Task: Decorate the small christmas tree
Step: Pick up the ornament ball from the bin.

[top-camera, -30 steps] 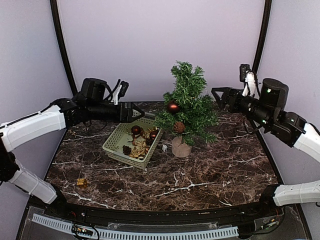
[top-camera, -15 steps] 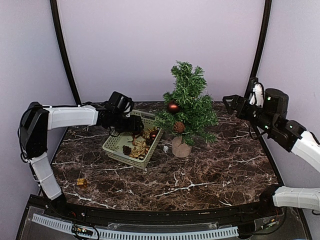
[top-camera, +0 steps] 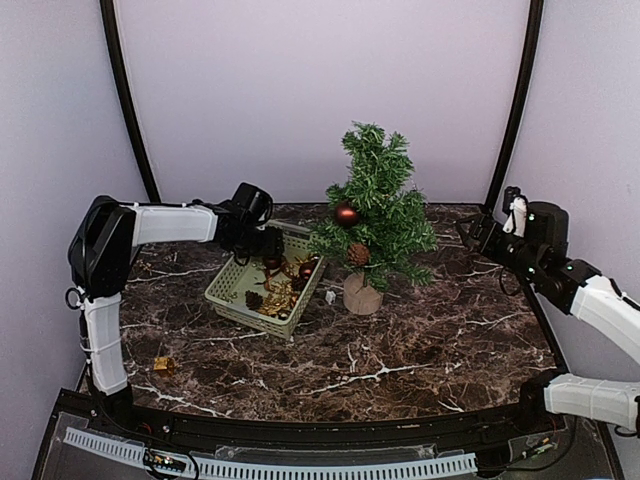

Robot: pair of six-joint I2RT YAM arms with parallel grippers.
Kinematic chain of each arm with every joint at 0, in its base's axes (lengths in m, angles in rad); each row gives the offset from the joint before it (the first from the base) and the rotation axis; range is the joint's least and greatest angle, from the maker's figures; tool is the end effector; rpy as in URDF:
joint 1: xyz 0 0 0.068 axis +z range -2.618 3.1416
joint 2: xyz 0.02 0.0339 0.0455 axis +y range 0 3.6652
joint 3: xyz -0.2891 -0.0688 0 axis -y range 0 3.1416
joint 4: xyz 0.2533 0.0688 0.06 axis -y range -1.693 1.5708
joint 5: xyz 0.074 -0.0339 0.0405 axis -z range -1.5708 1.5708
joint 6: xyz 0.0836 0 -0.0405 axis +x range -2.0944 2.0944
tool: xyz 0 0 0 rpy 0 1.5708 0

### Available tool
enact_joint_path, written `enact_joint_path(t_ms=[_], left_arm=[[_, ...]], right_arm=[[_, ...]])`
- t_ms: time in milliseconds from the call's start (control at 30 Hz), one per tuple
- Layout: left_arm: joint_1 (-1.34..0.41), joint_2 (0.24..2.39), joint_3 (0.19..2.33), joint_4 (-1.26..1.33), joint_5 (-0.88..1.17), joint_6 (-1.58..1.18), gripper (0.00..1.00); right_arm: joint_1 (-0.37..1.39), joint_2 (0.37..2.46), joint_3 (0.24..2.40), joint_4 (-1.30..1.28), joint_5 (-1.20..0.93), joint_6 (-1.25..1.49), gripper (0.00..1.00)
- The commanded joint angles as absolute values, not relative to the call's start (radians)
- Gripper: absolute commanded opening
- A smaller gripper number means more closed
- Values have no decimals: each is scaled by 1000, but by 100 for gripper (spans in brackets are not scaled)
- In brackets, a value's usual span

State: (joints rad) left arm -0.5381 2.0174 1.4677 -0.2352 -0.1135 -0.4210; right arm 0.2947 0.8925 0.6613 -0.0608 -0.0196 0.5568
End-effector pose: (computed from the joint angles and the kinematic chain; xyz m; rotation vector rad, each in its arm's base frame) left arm 0.4370 -0.2498 0.1821 0.0831 2.3730 -0.3343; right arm 0.2386 0.0741 0.2936 0.2355 1.8927 0.6028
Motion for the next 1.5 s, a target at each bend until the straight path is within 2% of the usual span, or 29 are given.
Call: enact_joint_path(t_ms=[0, 133, 433, 633, 767, 933, 1233, 1467], left_arm=[[-528, 2051, 1503, -237, -95, -411, 72], [-528, 2090, 1526, -241, -84, -404, 67], [-528, 2136, 1546, -262, -98, -392, 64], [-528, 2136, 1544, -257, -119, -381, 56], [-528, 2100, 1534, -256, -114, -389, 51], [-527, 1932, 1436, -185, -61, -391, 49], [-528, 1556, 1245, -139, 255, -392, 49], [-528, 1346, 1153, -31, 704, -426, 49]], right_arm=[[274, 898, 647, 29, -70, 587, 91], [267, 906, 650, 32, -77, 587, 91], [261, 912, 647, 35, -83, 591, 90], [259, 899, 651, 29, -86, 591, 90], [258, 884, 659, 15, -86, 588, 90], [259, 862, 674, 4, -92, 583, 89], [258, 811, 725, -9, -223, 530, 86], [262, 795, 769, 89, -576, 487, 85]])
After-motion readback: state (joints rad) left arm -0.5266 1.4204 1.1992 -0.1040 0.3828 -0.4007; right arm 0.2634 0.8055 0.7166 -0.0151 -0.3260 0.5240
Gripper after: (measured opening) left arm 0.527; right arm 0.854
